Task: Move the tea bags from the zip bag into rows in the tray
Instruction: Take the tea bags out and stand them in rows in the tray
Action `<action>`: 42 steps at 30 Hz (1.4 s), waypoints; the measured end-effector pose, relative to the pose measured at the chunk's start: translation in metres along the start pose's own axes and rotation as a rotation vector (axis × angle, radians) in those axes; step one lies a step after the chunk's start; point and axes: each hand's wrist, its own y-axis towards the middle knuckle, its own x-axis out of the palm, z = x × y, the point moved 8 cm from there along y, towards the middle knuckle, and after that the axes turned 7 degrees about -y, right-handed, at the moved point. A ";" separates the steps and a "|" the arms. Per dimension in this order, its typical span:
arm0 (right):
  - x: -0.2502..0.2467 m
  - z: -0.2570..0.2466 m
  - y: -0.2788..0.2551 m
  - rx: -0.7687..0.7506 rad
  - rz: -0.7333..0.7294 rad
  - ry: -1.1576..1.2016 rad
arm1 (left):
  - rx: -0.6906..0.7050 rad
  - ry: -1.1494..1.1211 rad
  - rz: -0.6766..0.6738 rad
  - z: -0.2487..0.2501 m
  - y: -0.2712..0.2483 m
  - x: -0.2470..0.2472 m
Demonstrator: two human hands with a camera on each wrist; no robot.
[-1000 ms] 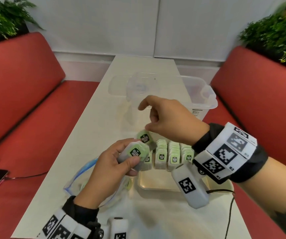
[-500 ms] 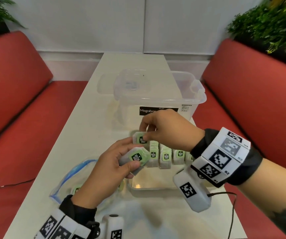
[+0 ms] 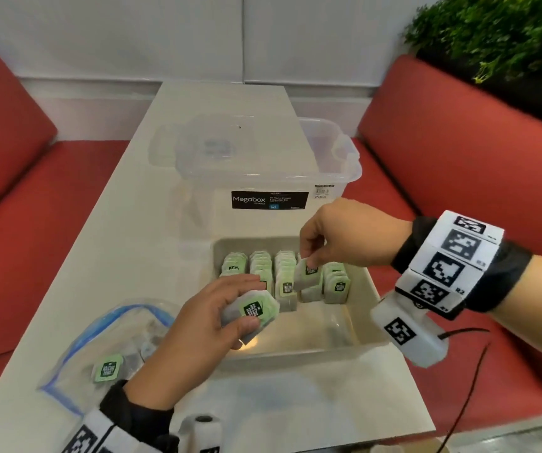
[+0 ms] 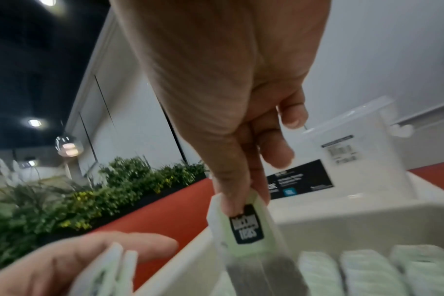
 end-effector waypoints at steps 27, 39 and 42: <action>0.105 0.028 0.066 0.001 -0.435 -0.336 | -0.080 0.008 0.051 -0.026 -0.011 -0.005; 0.095 0.036 0.065 0.050 -0.333 -0.341 | -0.158 -0.119 0.133 -0.036 -0.011 -0.006; 0.077 0.033 0.060 0.056 -0.231 -0.300 | -0.185 -0.192 0.195 -0.038 -0.009 -0.009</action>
